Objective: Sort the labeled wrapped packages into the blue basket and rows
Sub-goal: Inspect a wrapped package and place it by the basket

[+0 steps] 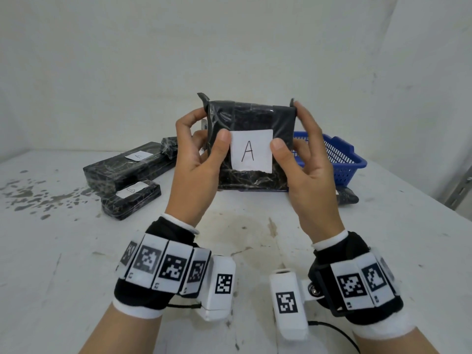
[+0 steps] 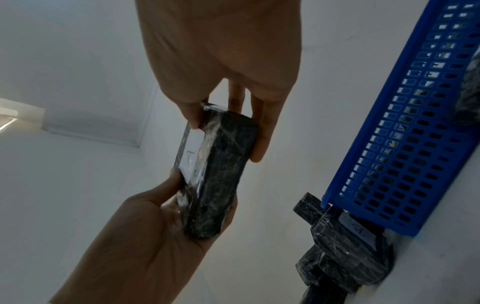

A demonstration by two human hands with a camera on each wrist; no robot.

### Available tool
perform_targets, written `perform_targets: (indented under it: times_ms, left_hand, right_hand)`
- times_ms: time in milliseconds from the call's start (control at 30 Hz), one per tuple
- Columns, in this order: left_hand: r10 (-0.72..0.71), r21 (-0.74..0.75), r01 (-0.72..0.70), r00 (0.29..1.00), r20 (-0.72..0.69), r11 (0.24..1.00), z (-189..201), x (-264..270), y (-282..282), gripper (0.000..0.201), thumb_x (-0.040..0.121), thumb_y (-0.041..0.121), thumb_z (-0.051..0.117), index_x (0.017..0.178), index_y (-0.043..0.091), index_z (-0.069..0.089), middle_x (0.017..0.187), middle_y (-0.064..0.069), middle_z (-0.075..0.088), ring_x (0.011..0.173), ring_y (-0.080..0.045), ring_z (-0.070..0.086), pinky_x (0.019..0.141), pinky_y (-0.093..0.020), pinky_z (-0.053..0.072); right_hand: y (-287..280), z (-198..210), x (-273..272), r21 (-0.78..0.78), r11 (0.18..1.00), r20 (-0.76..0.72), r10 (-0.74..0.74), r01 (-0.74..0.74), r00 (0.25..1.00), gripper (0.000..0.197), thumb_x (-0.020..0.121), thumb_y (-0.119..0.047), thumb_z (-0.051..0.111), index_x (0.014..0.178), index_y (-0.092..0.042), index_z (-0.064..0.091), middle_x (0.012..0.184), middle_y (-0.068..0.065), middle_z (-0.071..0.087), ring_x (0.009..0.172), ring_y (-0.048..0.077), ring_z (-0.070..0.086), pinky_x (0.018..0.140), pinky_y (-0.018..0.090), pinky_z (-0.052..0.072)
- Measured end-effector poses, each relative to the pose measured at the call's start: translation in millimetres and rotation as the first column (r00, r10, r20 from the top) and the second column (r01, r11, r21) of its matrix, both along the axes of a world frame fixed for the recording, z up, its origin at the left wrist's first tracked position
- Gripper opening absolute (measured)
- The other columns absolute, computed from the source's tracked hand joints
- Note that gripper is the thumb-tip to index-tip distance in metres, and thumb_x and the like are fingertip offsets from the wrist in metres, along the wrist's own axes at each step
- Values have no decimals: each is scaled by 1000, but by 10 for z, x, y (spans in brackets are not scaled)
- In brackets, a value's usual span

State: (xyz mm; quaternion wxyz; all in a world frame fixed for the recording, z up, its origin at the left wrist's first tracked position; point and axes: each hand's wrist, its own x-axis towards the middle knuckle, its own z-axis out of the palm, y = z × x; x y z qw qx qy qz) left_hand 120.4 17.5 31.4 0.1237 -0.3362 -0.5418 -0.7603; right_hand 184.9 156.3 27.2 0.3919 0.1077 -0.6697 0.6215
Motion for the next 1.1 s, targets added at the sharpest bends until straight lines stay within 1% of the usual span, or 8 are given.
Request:
perform_targets:
  times_ms: [200,433,533,667,733,900,1000,1100]
  left_hand:
    - [18,11,-17,999,-50,1000,32,45,25,35,99,15,49,131,17,34,108,-16,61,91,-7,67,77,-20,53]
    - [74,-51,-77,996,-57,996,44,64,21,41,91,26,59,125,26,37,109,-18,64,97,-24,67,86,-43,57]
    - [84,-52,-87,995,-56,995,43,65,25,44,89,27,62,125,25,36,109,-15,65,98,-21,68,87,-44,56]
    - [77,-18,-78,996,-53,997,54,75,33,39,89,25,61,120,27,36,109,-13,65,100,-22,67,90,-43,55]
    - [72,1,-72,996,-48,997,58,78,43,39,89,25,62,118,27,36,108,-13,65,101,-22,67,90,-42,55]
    - [70,38,-68,995,-73,997,30,67,79,43,88,23,66,116,27,34,100,-13,63,89,-13,67,80,-24,53]
    - [86,58,-81,992,-90,995,26,68,86,44,88,29,67,116,27,33,99,-14,63,88,-12,66,79,-21,51]
    - [98,61,-91,988,-119,994,26,63,79,40,90,29,64,116,31,33,99,-11,61,90,-10,64,83,-23,51]
  right_hand:
    - [-31,-6,1,62,990,-12,-130,130,991,55,89,-29,75,133,-44,44,102,6,74,93,26,72,84,54,58]
    - [-19,-22,-1,55,986,-51,-153,155,987,49,86,-30,77,123,-40,46,95,7,75,86,35,71,76,58,56]
    - [-28,-17,7,33,988,-47,-149,150,988,40,89,-29,73,117,-43,48,93,8,74,84,32,71,76,56,57]
    - [-22,24,54,1,997,-72,-83,83,994,29,90,-31,64,115,-35,51,83,6,72,60,5,63,56,19,52]
    - [-34,41,63,-9,997,-85,-78,77,993,26,92,-30,66,112,-35,51,80,6,70,56,2,59,54,14,47]
    - [-89,35,35,7,992,-82,-126,127,989,28,84,-42,72,102,-51,51,93,7,75,77,33,68,67,42,52]
    - [-107,40,45,18,991,-94,-133,135,987,41,85,-32,77,112,-40,48,93,1,75,82,29,69,74,39,56]
    - [-89,28,42,16,989,-49,-145,145,988,61,85,-31,77,132,-38,39,98,-1,76,85,44,63,78,40,57]
